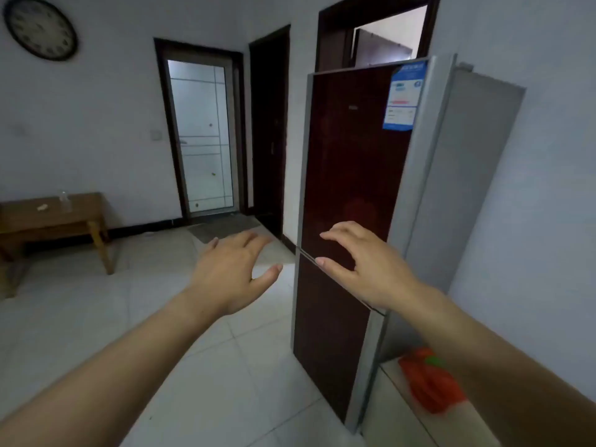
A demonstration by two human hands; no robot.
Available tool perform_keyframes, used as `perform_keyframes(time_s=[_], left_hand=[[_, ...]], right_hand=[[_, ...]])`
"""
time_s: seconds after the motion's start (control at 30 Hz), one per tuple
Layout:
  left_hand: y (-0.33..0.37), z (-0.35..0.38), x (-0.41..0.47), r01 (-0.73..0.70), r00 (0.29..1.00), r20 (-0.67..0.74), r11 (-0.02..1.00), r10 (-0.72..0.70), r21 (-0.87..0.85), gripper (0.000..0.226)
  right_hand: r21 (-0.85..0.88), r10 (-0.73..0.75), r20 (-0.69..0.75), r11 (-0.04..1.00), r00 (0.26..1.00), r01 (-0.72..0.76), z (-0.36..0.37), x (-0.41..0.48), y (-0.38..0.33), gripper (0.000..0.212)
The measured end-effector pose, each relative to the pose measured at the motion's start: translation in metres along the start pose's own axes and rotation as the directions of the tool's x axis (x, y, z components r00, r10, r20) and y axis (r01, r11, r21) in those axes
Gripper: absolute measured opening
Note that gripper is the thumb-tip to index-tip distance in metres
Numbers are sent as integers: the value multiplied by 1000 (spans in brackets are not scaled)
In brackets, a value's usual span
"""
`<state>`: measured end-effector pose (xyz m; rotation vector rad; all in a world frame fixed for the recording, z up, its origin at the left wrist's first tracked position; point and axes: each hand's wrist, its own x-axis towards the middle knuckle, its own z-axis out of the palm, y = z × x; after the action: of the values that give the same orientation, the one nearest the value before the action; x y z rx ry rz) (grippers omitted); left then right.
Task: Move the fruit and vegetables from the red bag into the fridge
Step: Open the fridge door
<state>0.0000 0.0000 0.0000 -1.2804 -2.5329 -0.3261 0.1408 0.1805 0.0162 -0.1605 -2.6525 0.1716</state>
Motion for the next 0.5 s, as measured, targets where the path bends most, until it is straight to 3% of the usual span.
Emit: perform_keyframes(time_s=[0.2,0.37,0.5], left_hand=[[-53,53,36,13,1000,15,999,-13,-35,78],[-104,81,88,32,997,74,997,-26,-74,68],[-137,104,136,-6,989,145,997,17,-70,66]], right_hand=[[67,53,40,996,998,-56,74,50,11,52],[81,152,121,983,981,-162,130,96,26,49],[64,196,180,975,964,-211,168,134,40,69]])
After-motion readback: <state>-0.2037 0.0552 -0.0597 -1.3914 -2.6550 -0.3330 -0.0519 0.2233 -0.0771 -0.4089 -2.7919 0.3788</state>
